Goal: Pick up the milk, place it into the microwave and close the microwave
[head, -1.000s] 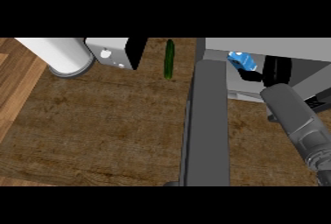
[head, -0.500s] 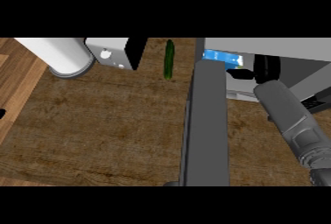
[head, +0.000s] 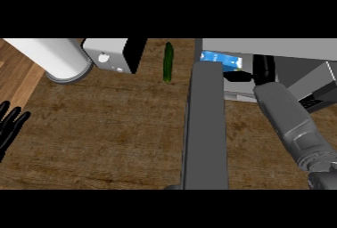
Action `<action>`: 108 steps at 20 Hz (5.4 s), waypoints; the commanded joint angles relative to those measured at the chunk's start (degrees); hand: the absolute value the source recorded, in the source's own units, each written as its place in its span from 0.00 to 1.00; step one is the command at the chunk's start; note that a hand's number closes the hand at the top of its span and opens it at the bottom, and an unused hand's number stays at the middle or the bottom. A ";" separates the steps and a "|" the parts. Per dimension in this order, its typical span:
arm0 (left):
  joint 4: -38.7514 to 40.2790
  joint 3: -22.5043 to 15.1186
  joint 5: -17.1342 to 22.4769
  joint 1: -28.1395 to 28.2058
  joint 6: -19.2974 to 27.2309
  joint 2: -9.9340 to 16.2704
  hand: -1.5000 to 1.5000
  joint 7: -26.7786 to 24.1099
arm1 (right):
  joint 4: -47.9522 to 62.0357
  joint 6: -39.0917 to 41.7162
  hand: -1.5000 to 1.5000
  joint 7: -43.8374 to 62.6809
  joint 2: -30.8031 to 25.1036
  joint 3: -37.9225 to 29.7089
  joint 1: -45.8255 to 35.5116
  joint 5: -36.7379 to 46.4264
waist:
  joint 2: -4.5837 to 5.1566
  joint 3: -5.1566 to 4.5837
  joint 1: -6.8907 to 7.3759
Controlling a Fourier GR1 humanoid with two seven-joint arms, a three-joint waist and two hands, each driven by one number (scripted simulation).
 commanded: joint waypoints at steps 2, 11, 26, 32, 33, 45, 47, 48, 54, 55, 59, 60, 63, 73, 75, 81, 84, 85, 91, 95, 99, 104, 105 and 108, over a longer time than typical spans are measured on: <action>1.25 -1.66 -0.75 -1.16 -1.68 -0.12 0.00 -1.19 | -1.00 6.91 0.00 -5.16 2.01 -4.18 2.42 -4.63 | -0.62 -0.07 -1.56; -0.26 -7.28 -3.84 0.72 -2.39 -4.83 1.00 -1.73 | -0.26 18.96 0.00 -11.64 3.10 -8.49 9.17 -9.73 | -1.73 -0.19 -3.46; -7.48 -19.83 -3.61 0.97 5.00 -7.87 1.00 10.40 | -11.09 34.73 0.00 -16.04 8.00 -5.42 25.66 -12.98 | -3.54 -0.41 -7.12; 1.48 -24.60 -13.25 -3.80 3.39 -7.91 1.00 2.68 | -21.62 35.45 0.00 -15.51 9.84 -2.28 36.85 -13.35 | -3.46 -0.48 -7.94; -2.66 -29.75 -14.23 -1.38 7.71 -7.91 1.00 3.57 | -23.58 35.89 0.00 -16.31 9.29 -2.55 39.57 -14.00 | -3.59 -0.47 -7.97; 15.20 -46.40 -26.15 -13.11 17.55 -7.92 1.00 -3.89 | -53.72 42.92 0.00 -10.12 7.90 2.56 65.00 -16.97 | -3.18 -0.49 -8.52; 21.25 -50.05 -30.59 -13.96 18.62 -7.92 1.00 -8.25 | -57.46 42.83 0.00 -8.62 8.19 2.97 66.69 -17.35 | -3.04 -0.51 -8.47; 24.68 -52.34 -31.28 -17.15 22.14 -7.92 1.00 -9.18 | -56.59 43.30 0.00 -10.79 7.33 1.92 67.11 -17.92 | -2.89 -0.45 -8.50; 42.33 -58.50 -32.42 -22.73 33.95 -7.91 1.00 -18.42 | -70.90 45.93 0.00 -8.76 6.29 4.91 75.56 -17.62 | -2.76 -0.49 -8.78; 42.09 -61.19 -32.46 -23.00 36.05 -7.91 1.00 -18.93 | -74.11 48.64 0.00 -7.15 4.30 4.45 77.32 -19.12 | -2.84 -0.49 -8.69; 52.03 -65.11 -24.35 -27.97 46.46 -7.91 1.00 -28.38 | -78.76 52.04 0.00 -5.25 4.66 5.58 77.26 -22.05 | -2.39 -0.58 -10.12; 53.73 -67.13 -24.34 -26.46 48.69 -7.91 1.00 -31.37 | -80.09 52.45 0.00 -6.78 5.58 6.20 79.69 -22.27 | -2.55 -0.52 -9.33; 57.48 -69.40 -16.96 -31.80 51.00 -7.91 1.00 -31.69 | -86.43 54.33 0.00 0.03 4.37 6.04 78.93 -25.96 | -2.28 -0.61 -10.47; 58.88 -79.58 -3.61 -36.69 57.87 -7.90 1.00 -32.04 | -97.59 57.20 0.00 4.29 3.16 9.46 82.64 -27.66 | -1.56 -0.77 -14.55; 57.73 -80.26 -0.35 -36.75 58.89 -7.90 1.00 -33.05 | -97.83 58.60 0.00 4.79 1.11 7.47 81.03 -29.82 | -1.37 -0.77 -14.84; 55.47 -80.83 5.63 -39.91 66.63 -7.90 1.00 -33.76 | -100.71 59.52 0.00 8.14 -0.19 8.81 80.39 -30.06 | -1.07 -0.87 -16.93; 53.90 -79.59 9.28 -41.20 71.38 -7.90 1.00 -34.22 | -101.05 60.75 0.00 8.96 -2.35 6.87 80.00 -31.75 | -1.03 -0.83 -17.48; 54.68 -78.61 10.69 -41.80 72.54 -7.91 1.00 -33.68 | -102.08 60.56 0.00 9.25 -3.20 6.24 79.01 -31.49 | -0.95 -0.85 -17.37; 56.91 -78.37 15.54 -46.81 77.99 -7.91 0.00 -32.48 | -104.05 59.78 0.00 10.98 -3.82 4.60 77.62 -33.40 | -0.54 -0.72 -19.71; 58.49 -78.46 18.86 -49.23 79.91 -7.92 0.00 -31.00 | -104.52 59.29 0.00 10.85 -6.62 1.97 74.49 -32.09 | 0.01 -0.67 -20.86; 59.40 -75.59 22.22 -51.04 81.91 -7.92 0.00 -30.42 | -107.59 55.11 1.00 10.19 -12.43 -4.44 71.42 -23.78 | 0.32 -0.95 -22.33; 60.54 -73.93 25.73 -53.89 83.73 -7.92 0.00 -32.15 | -107.60 53.88 1.00 11.10 -14.25 -5.34 67.55 -22.44 | 1.28 -0.85 -21.91; 60.42 -73.87 26.83 -53.69 84.86 -7.92 0.00 -32.37 | -107.30 53.68 1.00 10.69 -14.02 -5.43 68.11 -21.91 | 1.06 -0.72 -22.53; 61.08 -73.72 28.35 -54.28 84.55 -7.92 0.00 -33.37 | -106.56 53.54 1.00 11.19 -14.47 -5.31 66.37 -22.02 | 1.76 -0.69 -22.22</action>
